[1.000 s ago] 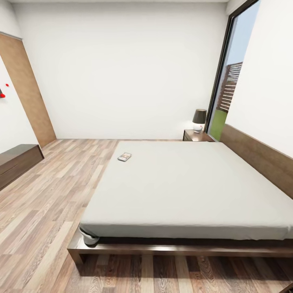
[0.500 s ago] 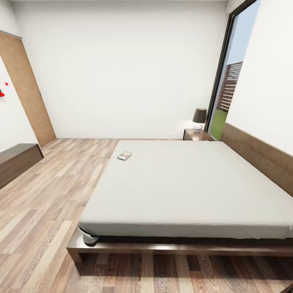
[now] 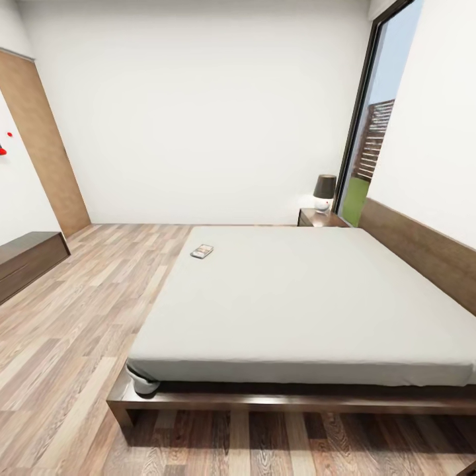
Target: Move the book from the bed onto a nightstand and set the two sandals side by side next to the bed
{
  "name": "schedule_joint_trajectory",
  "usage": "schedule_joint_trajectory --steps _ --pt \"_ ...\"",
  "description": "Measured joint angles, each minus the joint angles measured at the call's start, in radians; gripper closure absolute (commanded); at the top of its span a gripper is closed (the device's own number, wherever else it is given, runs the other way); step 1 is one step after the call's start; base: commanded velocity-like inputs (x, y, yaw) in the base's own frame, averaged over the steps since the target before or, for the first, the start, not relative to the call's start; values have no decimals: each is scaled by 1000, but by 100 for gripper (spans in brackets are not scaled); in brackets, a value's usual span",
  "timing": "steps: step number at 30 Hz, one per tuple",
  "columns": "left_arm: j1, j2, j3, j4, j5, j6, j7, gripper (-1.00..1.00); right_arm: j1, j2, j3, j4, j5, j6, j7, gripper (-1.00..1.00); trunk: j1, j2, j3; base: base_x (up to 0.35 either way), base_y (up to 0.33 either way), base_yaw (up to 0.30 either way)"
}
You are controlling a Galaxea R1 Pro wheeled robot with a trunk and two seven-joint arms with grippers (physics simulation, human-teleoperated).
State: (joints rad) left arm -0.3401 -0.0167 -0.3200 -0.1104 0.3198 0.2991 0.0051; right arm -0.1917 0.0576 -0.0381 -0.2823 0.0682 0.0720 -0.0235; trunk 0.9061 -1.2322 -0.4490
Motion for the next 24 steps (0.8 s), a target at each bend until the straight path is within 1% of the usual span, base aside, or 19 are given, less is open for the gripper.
schedule_joint_trajectory --steps 24 --pt "-13 5 0 -2 -2 -14 1 100 0 0 6 -2 0 0 0 100 92 -168 -75 0 0 0"
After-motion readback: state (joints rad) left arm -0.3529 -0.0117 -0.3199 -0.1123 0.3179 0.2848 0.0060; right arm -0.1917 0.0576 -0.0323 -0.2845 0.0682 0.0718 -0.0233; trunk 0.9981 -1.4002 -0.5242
